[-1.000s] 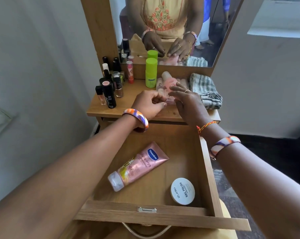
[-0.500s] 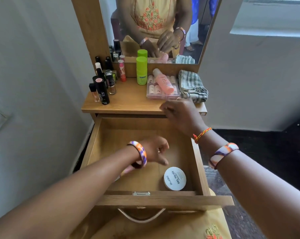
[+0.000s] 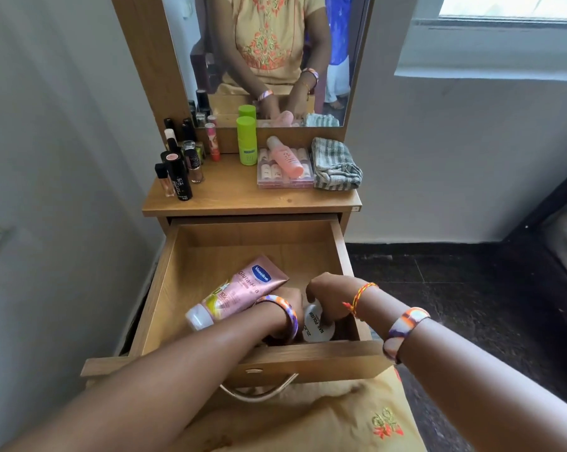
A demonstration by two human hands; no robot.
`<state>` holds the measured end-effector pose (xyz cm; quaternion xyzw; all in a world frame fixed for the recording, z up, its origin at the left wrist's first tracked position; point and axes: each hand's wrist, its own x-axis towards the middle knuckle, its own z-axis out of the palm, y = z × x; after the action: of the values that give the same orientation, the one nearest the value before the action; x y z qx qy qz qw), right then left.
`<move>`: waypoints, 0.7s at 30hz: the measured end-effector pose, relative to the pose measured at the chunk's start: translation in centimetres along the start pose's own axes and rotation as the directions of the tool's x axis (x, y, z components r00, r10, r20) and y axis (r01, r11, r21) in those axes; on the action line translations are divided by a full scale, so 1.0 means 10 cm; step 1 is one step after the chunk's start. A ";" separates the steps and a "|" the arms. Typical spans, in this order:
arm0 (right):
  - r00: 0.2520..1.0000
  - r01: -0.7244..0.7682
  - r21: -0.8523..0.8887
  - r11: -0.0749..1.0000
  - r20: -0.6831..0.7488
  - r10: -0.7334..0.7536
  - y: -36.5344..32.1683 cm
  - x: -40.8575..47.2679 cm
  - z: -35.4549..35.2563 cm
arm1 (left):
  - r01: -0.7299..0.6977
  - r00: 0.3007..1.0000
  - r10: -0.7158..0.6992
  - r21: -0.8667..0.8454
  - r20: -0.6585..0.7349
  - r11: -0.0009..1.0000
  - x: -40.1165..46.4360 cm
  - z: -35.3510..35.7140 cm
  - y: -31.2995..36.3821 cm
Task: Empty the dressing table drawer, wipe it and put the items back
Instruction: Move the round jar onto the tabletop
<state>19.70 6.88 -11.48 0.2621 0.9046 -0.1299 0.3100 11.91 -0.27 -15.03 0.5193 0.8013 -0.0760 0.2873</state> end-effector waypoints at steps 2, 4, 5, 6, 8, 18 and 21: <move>0.999 -0.020 0.077 0.997 -0.043 0.023 -0.03 -0.01 0.00 | 0.096 0.994 -0.087 -0.130 0.072 0.987 0.00 0.03 -0.03; 0.995 -0.044 0.139 0.989 -0.080 0.056 -0.03 -0.01 -0.02 | 0.125 0.989 -0.106 -0.205 0.103 0.971 -0.01 0.03 -0.06; 0.994 -0.058 0.160 0.985 -0.087 0.073 -0.03 -0.01 -0.04 | 0.130 0.990 -0.113 -0.241 0.085 0.962 -0.01 0.03 -0.08; 0.992 -0.071 0.179 0.981 -0.086 0.088 -0.03 -0.01 -0.07 | 0.136 0.991 -0.124 -0.291 0.059 0.947 -0.02 0.02 -0.11; 0.991 -0.094 0.237 0.967 -0.067 0.113 0.01 -0.01 -0.13 | 0.159 0.987 -0.155 -0.415 0.044 0.896 -0.03 -0.07 -0.16; 0.976 0.148 0.957 0.251 -0.183 0.122 -0.04 0.13 -0.74 | -0.071 0.893 -0.214 -0.593 -0.397 0.802 -0.22 -1.10 -0.61; 0.974 0.213 0.968 -0.133 -0.200 0.103 -0.20 0.26 -0.89 | -0.164 0.829 -0.305 -0.726 -0.469 0.668 -0.17 -1.25 -0.80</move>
<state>12.45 9.75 -6.11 0.3785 0.5340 -0.7499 -0.0961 0.68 0.04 -5.21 0.3227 0.8293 0.3975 0.2241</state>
